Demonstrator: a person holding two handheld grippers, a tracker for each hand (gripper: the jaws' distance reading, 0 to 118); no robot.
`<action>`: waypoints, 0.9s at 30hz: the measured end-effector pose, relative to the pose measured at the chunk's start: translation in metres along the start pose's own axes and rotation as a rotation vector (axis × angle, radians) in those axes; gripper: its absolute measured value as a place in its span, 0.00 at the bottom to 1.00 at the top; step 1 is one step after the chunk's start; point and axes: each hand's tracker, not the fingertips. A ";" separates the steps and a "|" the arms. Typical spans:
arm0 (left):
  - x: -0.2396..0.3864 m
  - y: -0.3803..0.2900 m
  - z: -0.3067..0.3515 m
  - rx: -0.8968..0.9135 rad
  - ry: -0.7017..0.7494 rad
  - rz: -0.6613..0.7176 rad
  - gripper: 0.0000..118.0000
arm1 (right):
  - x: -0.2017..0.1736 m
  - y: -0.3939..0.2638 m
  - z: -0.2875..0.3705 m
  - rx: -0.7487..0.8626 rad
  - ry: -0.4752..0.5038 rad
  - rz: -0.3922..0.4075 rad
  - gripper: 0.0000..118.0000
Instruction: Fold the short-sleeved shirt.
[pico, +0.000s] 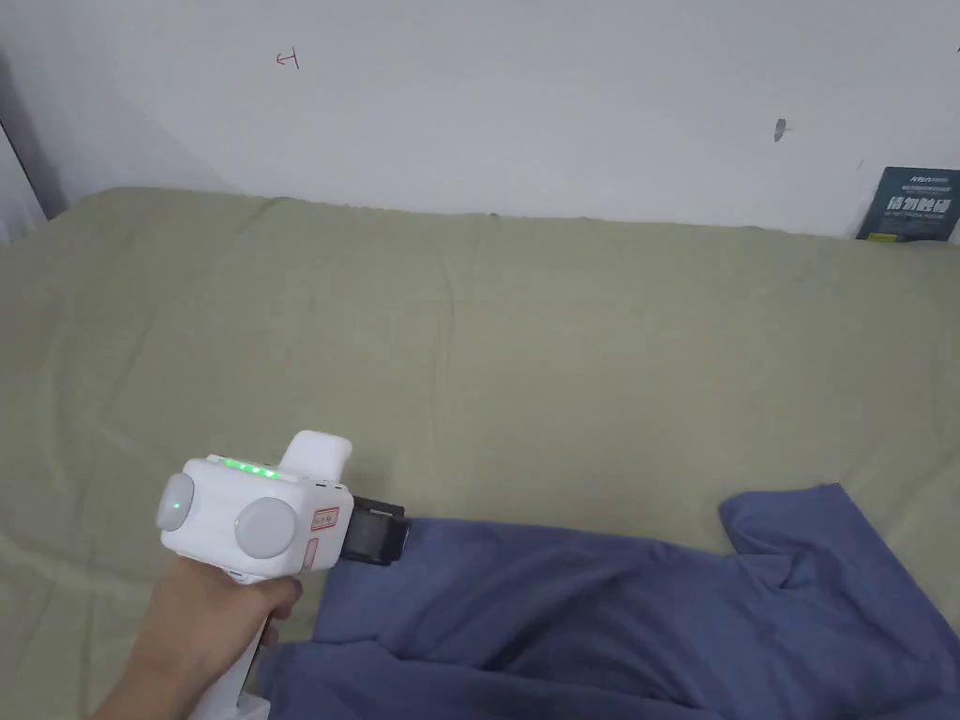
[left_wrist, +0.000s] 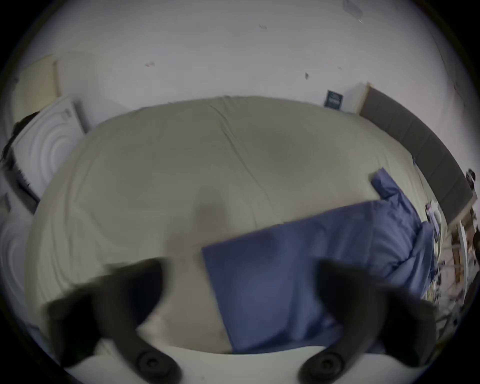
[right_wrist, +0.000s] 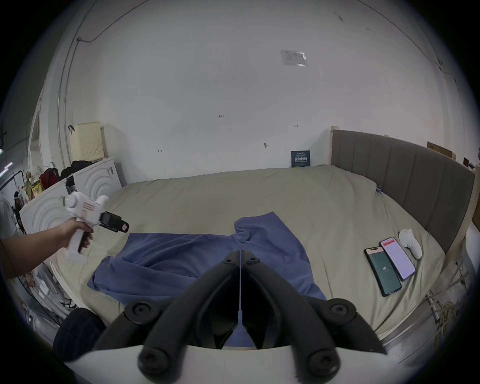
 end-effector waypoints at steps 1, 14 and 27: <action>-0.009 -0.006 -0.008 -0.028 0.101 -0.006 0.99 | 0.000 0.000 -0.002 -0.007 -0.002 0.001 0.02; 0.016 -0.021 -0.038 -0.038 0.064 -0.033 0.14 | 0.012 0.010 -0.024 -0.067 -0.017 -0.009 0.02; 0.034 -0.026 0.041 0.125 0.019 -0.024 0.05 | 0.100 0.039 -0.262 -0.405 -0.050 0.077 0.98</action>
